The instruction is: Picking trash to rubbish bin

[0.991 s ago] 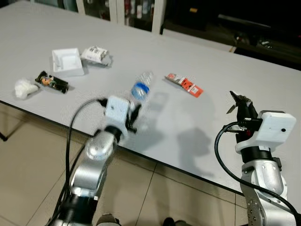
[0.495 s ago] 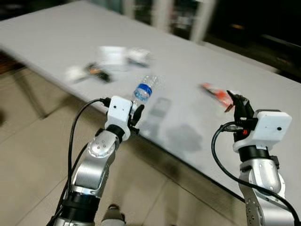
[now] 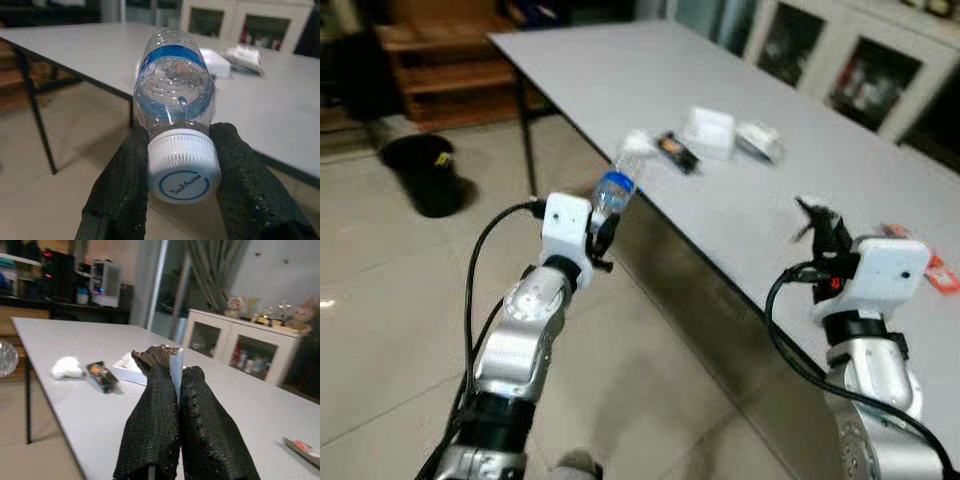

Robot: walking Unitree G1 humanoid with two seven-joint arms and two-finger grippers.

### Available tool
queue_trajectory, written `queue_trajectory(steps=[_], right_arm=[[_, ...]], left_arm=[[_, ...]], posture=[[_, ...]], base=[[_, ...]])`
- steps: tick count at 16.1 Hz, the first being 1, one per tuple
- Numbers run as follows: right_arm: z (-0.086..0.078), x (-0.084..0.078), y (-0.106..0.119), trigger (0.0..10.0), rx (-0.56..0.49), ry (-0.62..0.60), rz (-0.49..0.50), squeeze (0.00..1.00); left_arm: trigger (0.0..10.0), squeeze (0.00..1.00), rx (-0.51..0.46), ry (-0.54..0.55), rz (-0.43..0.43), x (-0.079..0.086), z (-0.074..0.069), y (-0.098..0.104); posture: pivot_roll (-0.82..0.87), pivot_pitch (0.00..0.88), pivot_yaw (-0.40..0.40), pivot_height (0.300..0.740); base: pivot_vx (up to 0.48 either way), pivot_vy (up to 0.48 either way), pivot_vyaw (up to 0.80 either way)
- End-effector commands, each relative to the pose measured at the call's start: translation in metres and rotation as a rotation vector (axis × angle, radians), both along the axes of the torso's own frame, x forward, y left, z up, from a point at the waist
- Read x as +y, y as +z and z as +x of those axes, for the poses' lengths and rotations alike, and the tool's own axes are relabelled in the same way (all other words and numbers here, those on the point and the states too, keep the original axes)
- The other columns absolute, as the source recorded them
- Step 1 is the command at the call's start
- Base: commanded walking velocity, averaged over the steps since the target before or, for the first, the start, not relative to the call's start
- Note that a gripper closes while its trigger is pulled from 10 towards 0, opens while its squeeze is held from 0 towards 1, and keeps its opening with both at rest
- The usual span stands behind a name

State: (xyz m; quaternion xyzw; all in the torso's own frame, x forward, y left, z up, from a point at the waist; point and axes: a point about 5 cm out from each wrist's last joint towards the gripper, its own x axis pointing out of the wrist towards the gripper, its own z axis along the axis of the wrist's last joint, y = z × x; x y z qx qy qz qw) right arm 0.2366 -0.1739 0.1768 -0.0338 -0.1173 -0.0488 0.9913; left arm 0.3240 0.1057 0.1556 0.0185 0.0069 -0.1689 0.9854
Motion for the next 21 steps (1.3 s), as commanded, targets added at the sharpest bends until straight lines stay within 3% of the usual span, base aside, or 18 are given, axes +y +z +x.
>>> queue_trajectory(steps=[1,15,21], right_arm=[[-0.0007,-0.0039,0.0026,10.0,-0.006,-0.015,-0.016,0.00],[0.0035,-0.0030,0.0040,10.0,-0.006,-0.004,-0.025,0.00],[0.0032,-0.0041,0.0057,10.0,-0.017,-0.007,-0.012,0.00]], left_arm=[[10.0,0.00,-0.001,-0.024,-0.016,-0.0084,0.0006,0.0032],[10.0,0.00,0.013,-0.002,-0.043,-0.0108,0.0055,0.0013],[10.0,0.00,0.022,0.006,-0.052,-0.0088,0.0100,0.0007]], posture=[[0.20,0.091,-0.085,0.740],[0.20,0.089,-0.092,0.740],[0.19,0.085,-0.089,0.740]], base=[[0.000,0.000,0.80],[0.000,0.000,0.80],[0.133,0.000,0.00]])
